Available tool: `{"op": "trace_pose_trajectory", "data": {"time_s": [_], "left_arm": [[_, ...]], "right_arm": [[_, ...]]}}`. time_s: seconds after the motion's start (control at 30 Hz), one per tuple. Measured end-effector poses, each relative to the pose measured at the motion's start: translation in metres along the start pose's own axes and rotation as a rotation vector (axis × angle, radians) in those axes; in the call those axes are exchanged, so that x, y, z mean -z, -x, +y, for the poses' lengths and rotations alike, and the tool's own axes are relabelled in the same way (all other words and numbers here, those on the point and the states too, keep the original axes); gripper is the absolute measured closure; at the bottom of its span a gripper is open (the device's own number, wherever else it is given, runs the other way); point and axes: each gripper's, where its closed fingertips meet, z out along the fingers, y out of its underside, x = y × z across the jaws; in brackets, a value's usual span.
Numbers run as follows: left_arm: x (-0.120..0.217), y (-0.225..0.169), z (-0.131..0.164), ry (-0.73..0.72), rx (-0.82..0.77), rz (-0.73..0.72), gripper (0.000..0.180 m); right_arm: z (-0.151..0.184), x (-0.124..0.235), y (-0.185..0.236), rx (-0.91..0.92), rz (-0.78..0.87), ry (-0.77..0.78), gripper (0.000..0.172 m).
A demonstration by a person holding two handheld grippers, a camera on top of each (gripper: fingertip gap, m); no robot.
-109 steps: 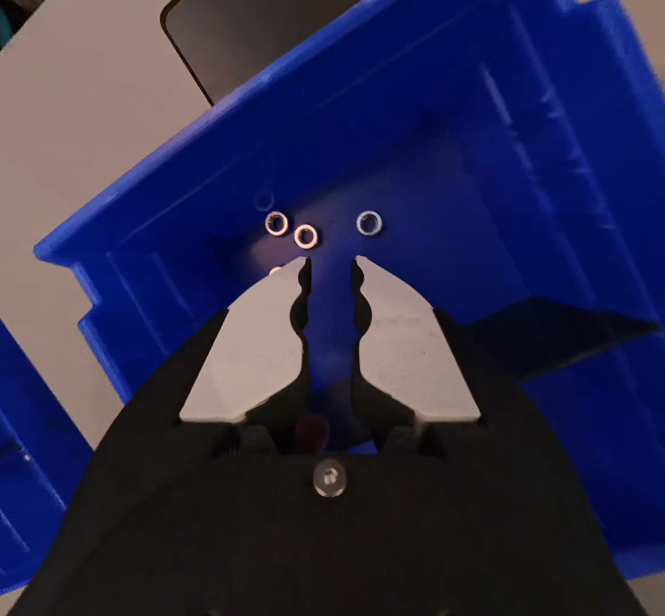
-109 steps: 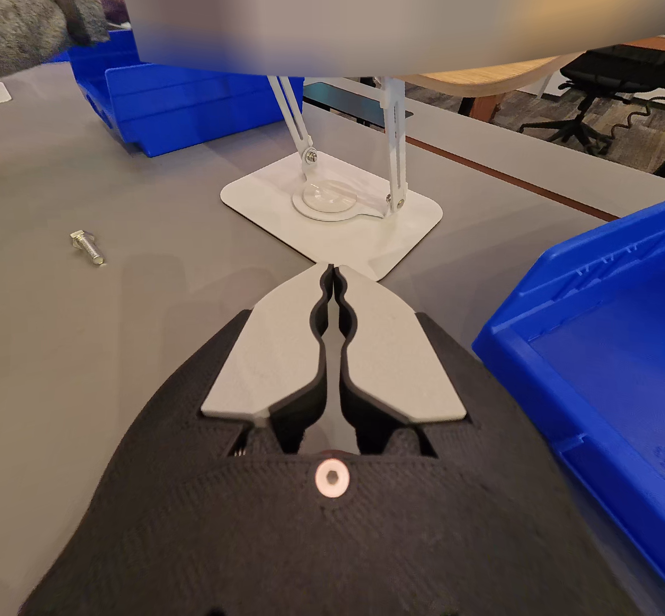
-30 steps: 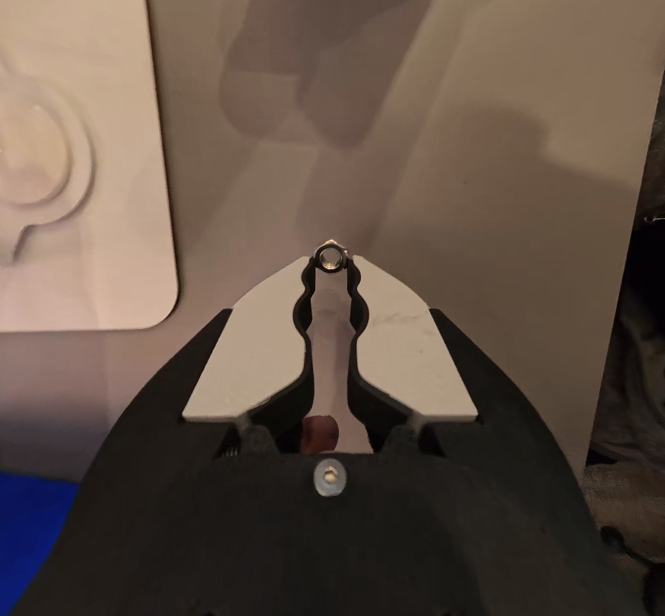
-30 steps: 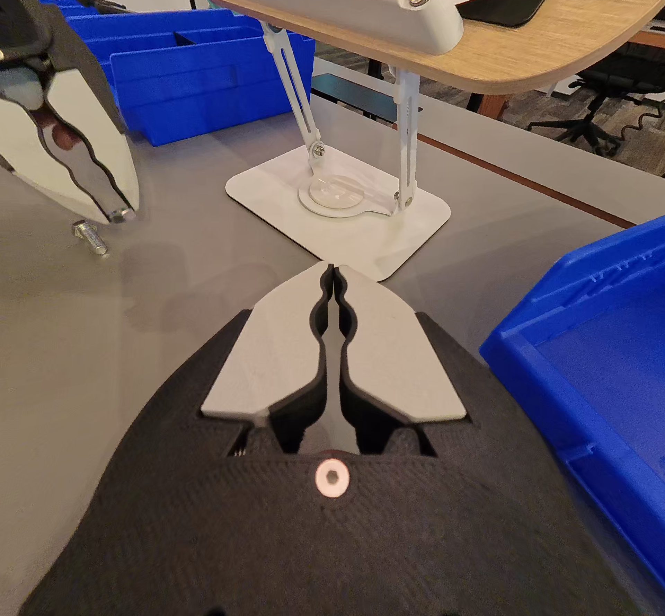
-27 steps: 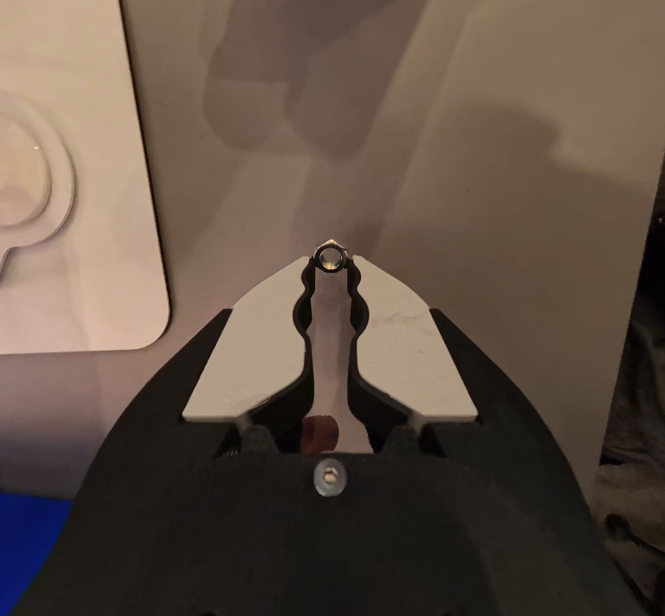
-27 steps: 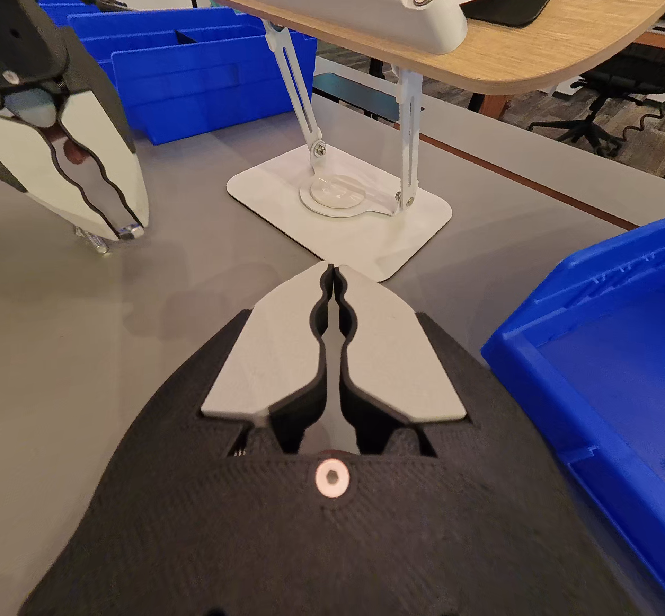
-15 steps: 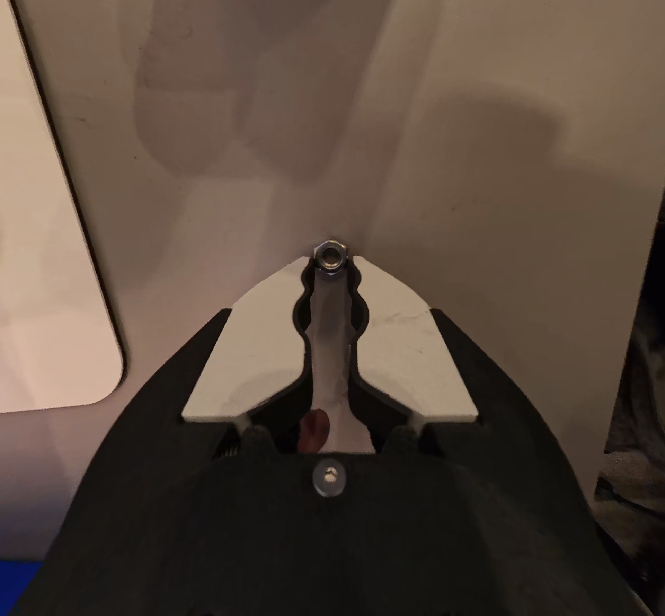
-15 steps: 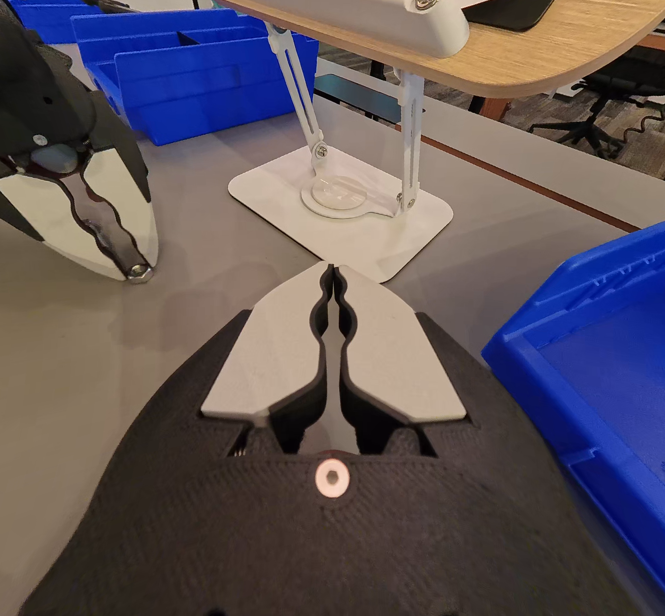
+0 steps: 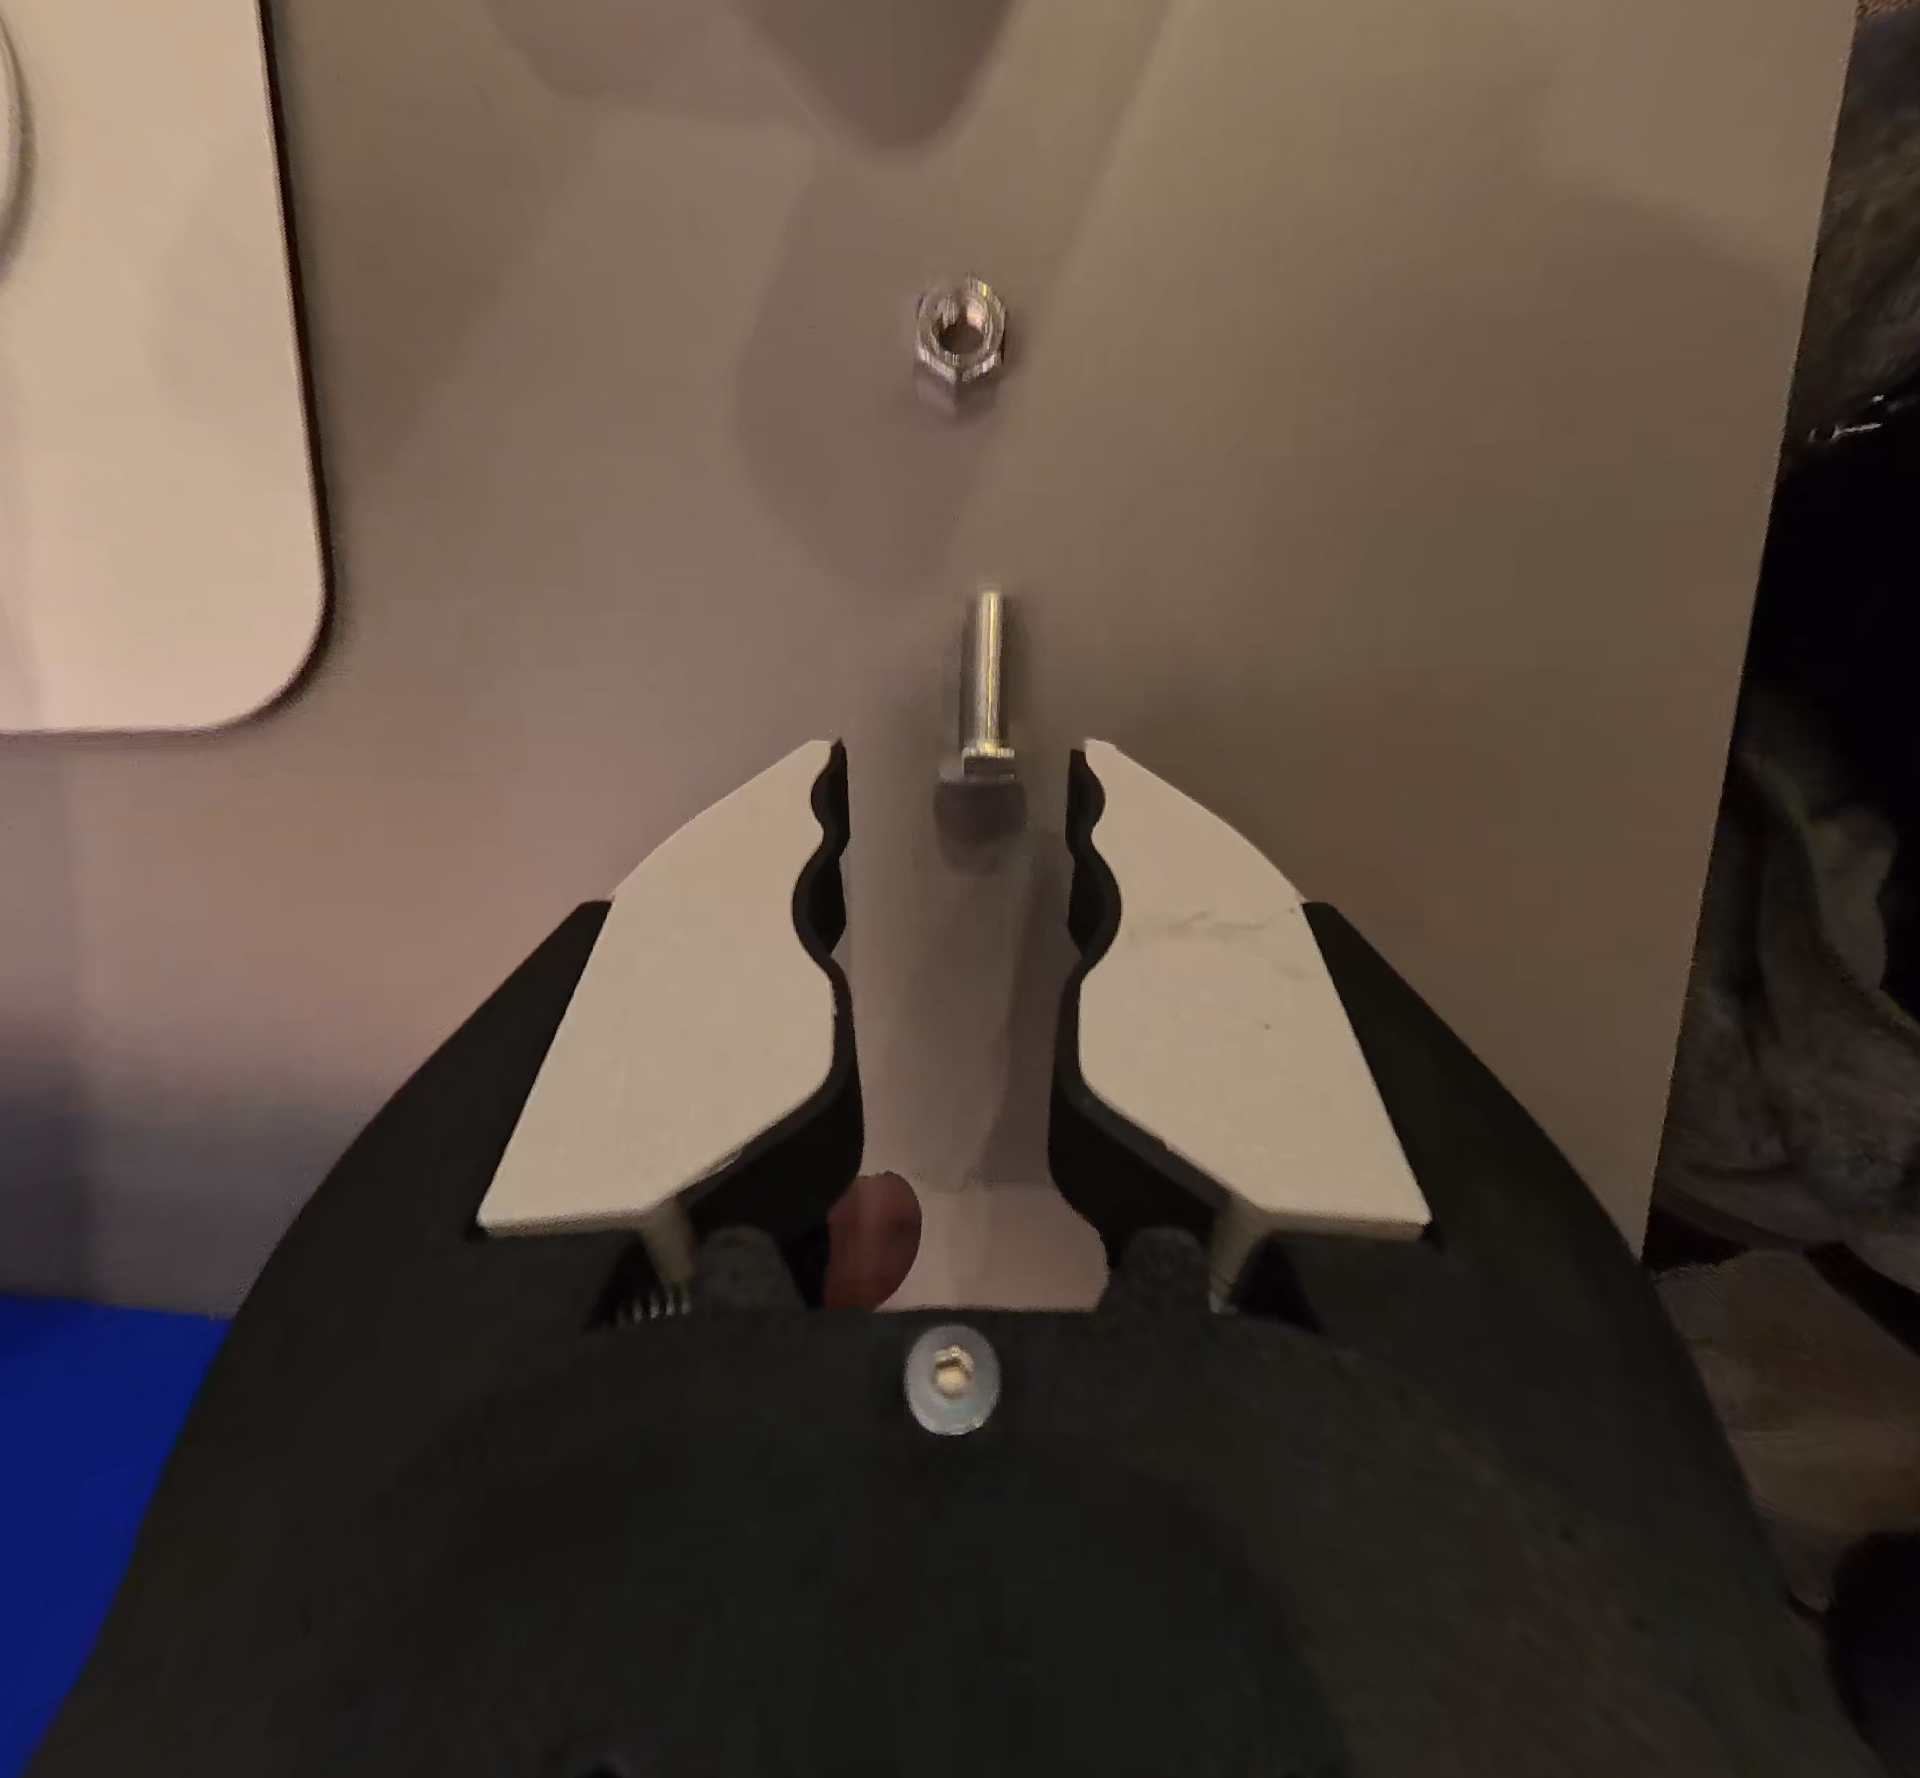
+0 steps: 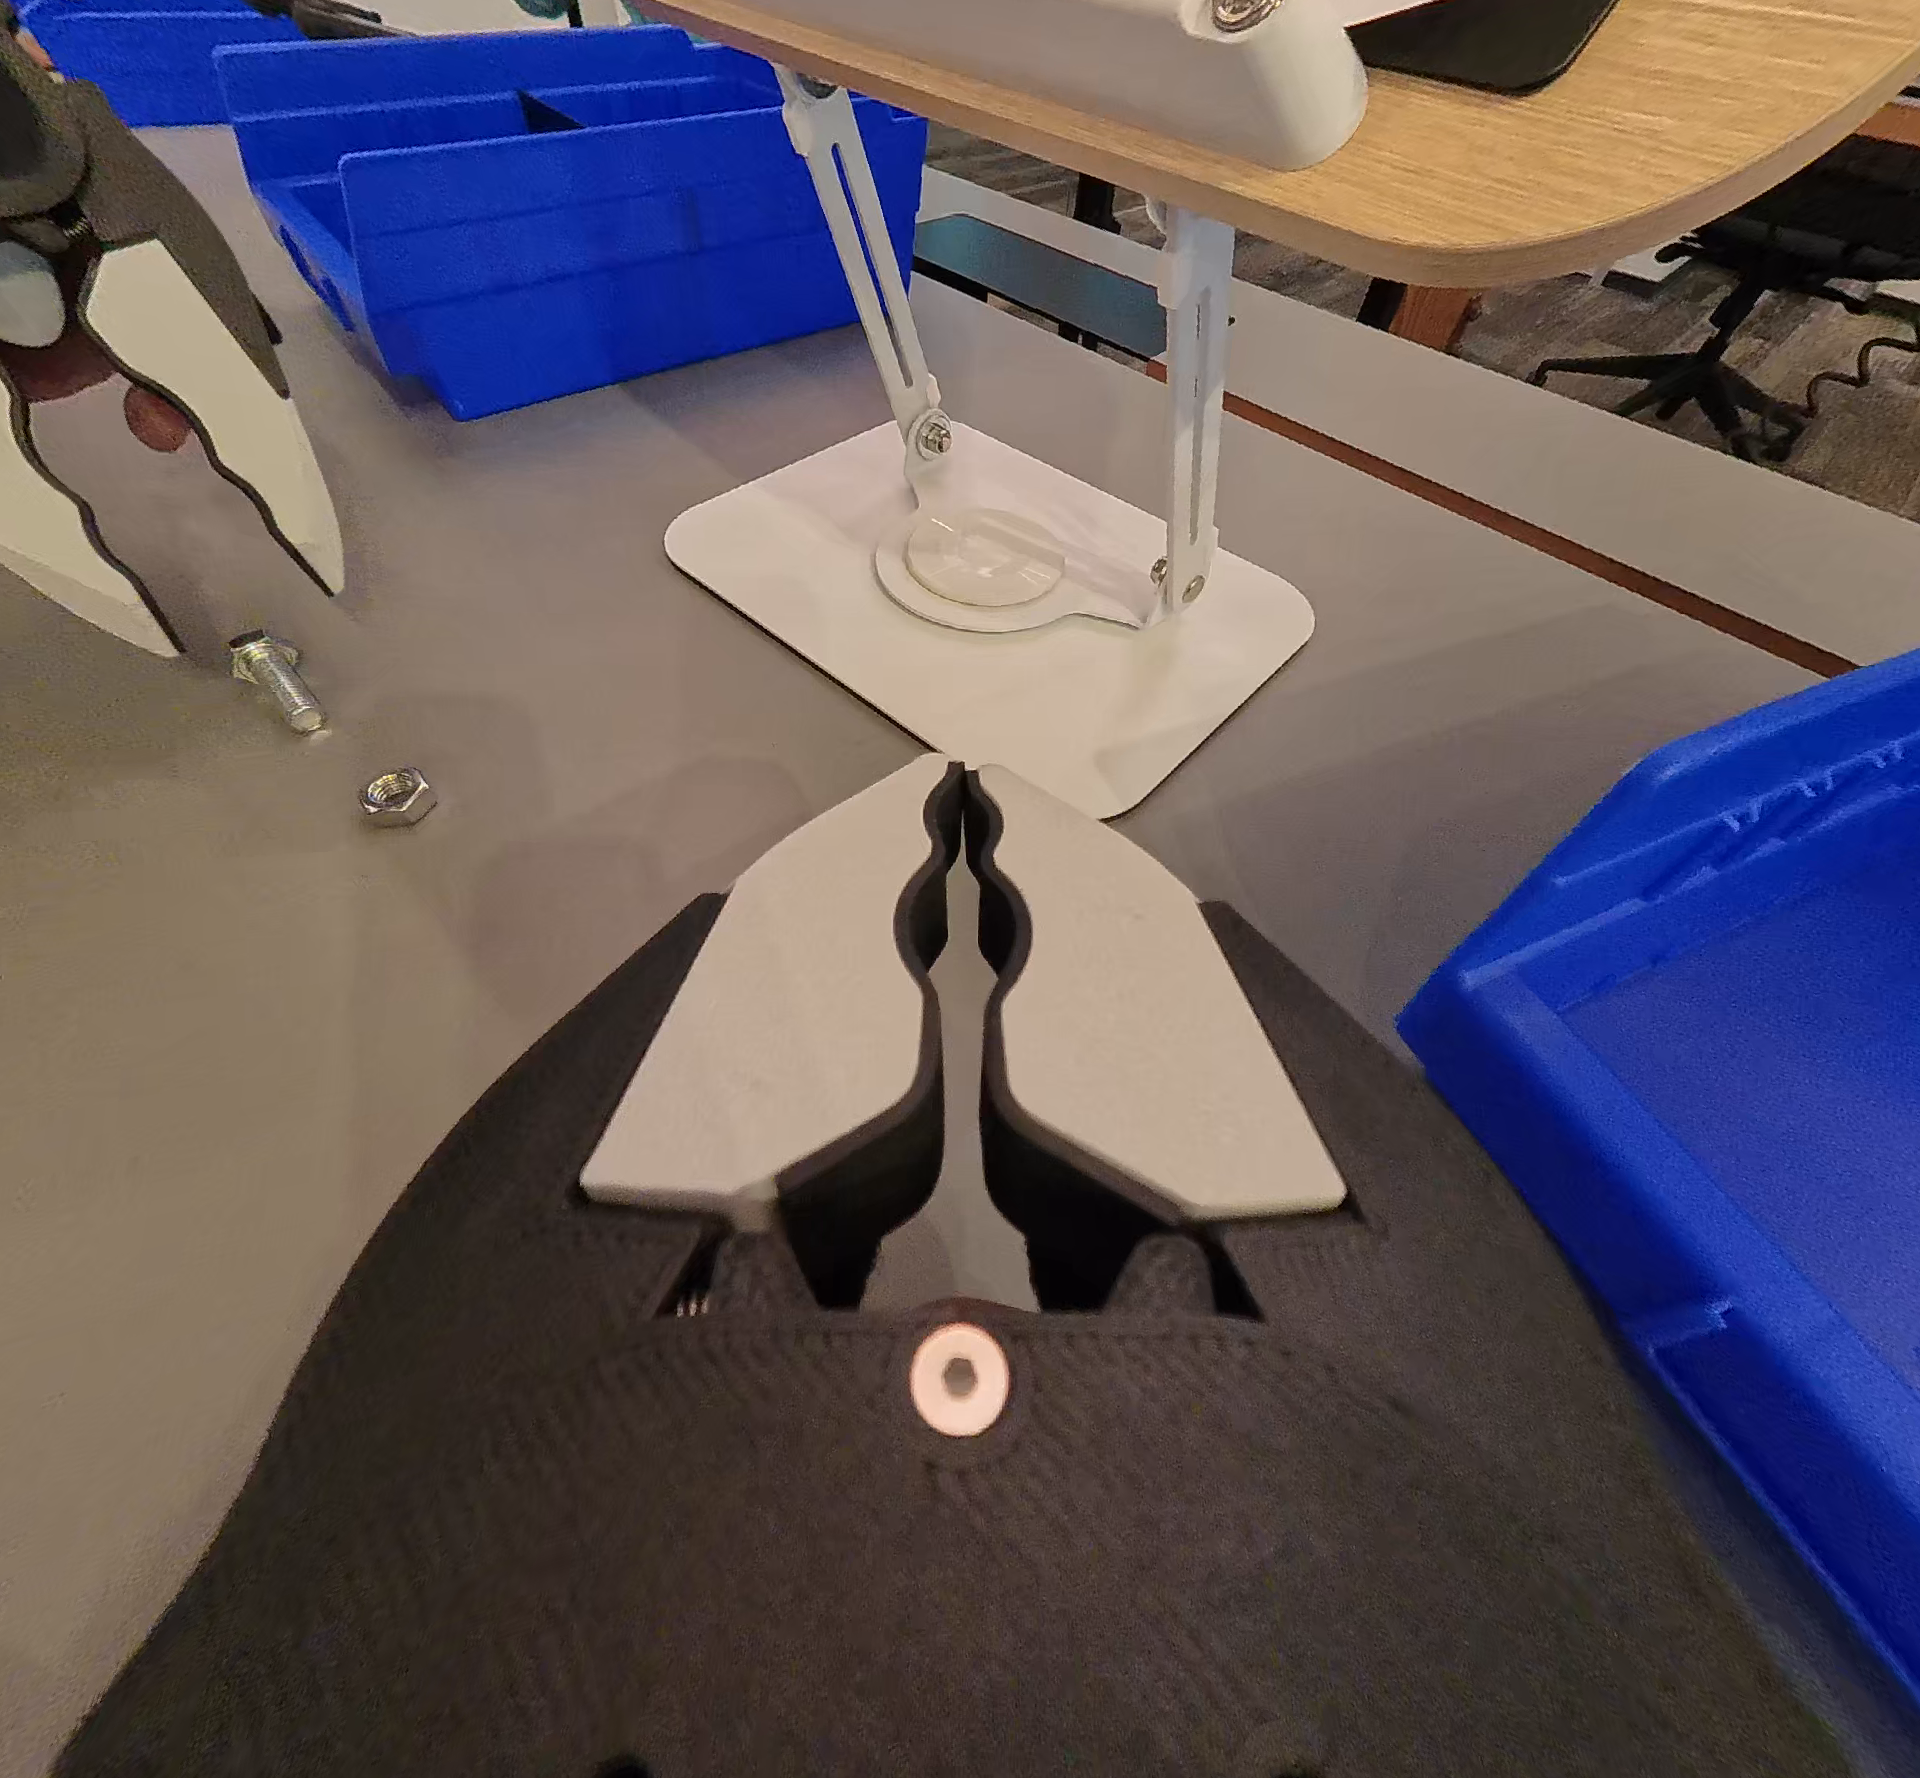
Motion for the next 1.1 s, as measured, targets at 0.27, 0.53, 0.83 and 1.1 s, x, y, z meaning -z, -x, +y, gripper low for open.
{"op": "trace_pose_trajectory", "data": {"time_s": [0.27,0.53,0.83,1.1], "left_arm": [[-0.014,-0.007,0.014,-0.023,0.031,0.012,0.145],[-0.016,-0.008,0.011,-0.056,0.023,0.013,0.161],[-0.017,-0.005,0.007,-0.099,0.016,-0.017,0.162],[-0.010,-0.003,-0.009,-0.266,0.033,0.034,0.162]], "right_arm": [[0.003,-0.001,-0.001,-0.001,0.005,0.012,0.172],[0.003,-0.002,-0.001,-0.001,0.004,0.013,0.172],[0.002,-0.009,0.026,0.033,-0.131,0.016,0.172],[0.024,-0.045,0.128,0.309,-0.487,0.232,0.154]]}}
